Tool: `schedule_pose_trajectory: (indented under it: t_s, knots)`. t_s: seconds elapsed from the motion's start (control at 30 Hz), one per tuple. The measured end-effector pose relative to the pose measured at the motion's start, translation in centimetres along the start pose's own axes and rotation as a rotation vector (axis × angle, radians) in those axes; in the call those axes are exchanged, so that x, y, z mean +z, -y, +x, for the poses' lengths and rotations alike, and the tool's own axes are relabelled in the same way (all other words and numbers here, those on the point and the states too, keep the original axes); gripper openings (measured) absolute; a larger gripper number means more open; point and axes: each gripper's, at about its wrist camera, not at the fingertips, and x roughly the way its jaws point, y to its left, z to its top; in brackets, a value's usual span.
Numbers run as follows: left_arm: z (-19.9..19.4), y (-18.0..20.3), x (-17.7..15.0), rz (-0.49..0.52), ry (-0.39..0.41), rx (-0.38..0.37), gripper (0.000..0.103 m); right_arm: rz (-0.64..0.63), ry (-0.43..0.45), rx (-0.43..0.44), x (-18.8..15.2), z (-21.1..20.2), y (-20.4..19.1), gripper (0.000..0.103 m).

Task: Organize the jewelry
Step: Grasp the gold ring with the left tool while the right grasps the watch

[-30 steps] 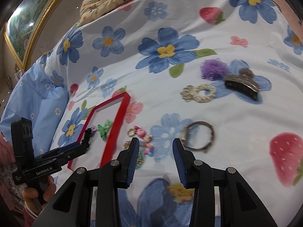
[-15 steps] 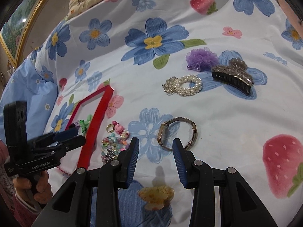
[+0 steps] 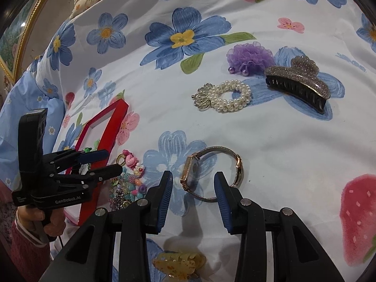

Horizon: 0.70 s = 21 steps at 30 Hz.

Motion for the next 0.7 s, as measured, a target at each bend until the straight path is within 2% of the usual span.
schedule_pose_trajectory:
  t_s: [0.13, 0.4, 0.47, 0.53, 0.7]
  knots:
    - [1.1, -0.1, 0.2, 0.059, -0.045, 0.018, 0.043, -0.002, -0.007, 0.002, 0.0, 0.4, 0.1, 0.039]
    - [1.0, -0.8, -0.1, 0.056, -0.039, -0.012, 0.040, -0.007, -0.022, -0.012, -0.1, 1.3, 0.0, 0.035]
    - [1.2, -0.6, 0.1, 0.057, -0.037, -0.012, 0.040, -0.010, -0.026, -0.012, -0.1, 1.6, -0.1, 0.028]
    - [1.4, -0.3, 0.2, 0.057, -0.045, -0.047, 0.022, -0.008, -0.034, -0.009, -0.1, 2.1, -0.2, 0.024]
    - [1.4, 0.3, 0.2, 0.073, -0.031, -0.038, 0.022, -0.021, -0.030, -0.003, -0.2, 2.1, -0.6, 0.011]
